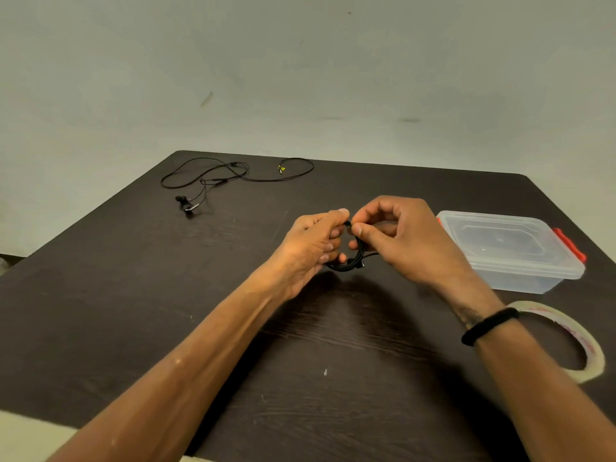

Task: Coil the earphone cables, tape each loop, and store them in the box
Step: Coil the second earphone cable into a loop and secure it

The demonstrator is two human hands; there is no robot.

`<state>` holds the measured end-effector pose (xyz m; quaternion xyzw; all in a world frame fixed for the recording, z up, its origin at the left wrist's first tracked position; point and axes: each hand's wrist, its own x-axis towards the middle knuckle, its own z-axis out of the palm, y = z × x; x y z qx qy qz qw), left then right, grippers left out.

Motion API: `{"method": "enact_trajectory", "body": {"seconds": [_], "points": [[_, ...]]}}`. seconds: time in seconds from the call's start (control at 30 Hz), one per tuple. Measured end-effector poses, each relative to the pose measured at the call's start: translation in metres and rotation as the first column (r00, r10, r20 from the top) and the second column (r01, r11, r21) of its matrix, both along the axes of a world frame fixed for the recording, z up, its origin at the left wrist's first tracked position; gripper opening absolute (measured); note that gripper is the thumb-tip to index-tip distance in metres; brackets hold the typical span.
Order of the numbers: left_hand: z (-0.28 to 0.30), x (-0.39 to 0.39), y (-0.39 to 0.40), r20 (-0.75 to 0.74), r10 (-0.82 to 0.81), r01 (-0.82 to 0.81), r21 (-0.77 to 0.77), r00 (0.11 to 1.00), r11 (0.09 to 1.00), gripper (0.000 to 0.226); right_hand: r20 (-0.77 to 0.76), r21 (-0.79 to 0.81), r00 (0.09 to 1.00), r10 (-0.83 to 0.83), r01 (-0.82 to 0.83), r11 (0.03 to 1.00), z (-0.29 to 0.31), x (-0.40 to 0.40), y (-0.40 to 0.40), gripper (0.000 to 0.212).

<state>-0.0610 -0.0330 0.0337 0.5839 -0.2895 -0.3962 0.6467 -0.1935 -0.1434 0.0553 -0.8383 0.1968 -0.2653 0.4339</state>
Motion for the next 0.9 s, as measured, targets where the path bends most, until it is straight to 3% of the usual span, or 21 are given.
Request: {"method": "enact_trajectory", "body": {"seconds": [0.2,0.4,0.57,0.77,0.9], "points": [[0.000,-0.003,-0.001,-0.014,0.027,-0.027,-0.021,1.000,0.999,0.046,0.049,-0.167,0.995,-0.081,0.089,0.982,-0.003,0.003,0.009,0.008],[0.001,-0.001,0.002,0.235,0.026,-0.013,-0.058,0.972,0.998,0.047,0.106,-0.254,0.984,-0.141,0.164,0.953,-0.004,0.005,0.013,0.007],[0.003,-0.002,0.003,0.278,0.010,0.012,-0.079,0.961,0.997,0.053,0.170,-0.357,0.973,-0.156,0.208,0.911,-0.003,0.003,0.019,0.009],[0.005,-0.004,0.002,0.082,0.005,0.006,-0.129,0.997,0.992,0.051,0.246,-0.214,0.956,-0.159,0.214,0.953,0.001,0.002,0.022,0.039],[0.007,-0.003,0.001,-0.073,0.003,-0.014,-0.152,0.997,0.988,0.049,0.272,-0.175,0.953,-0.130,0.182,0.968,0.001,0.001,0.020,0.035]]}}
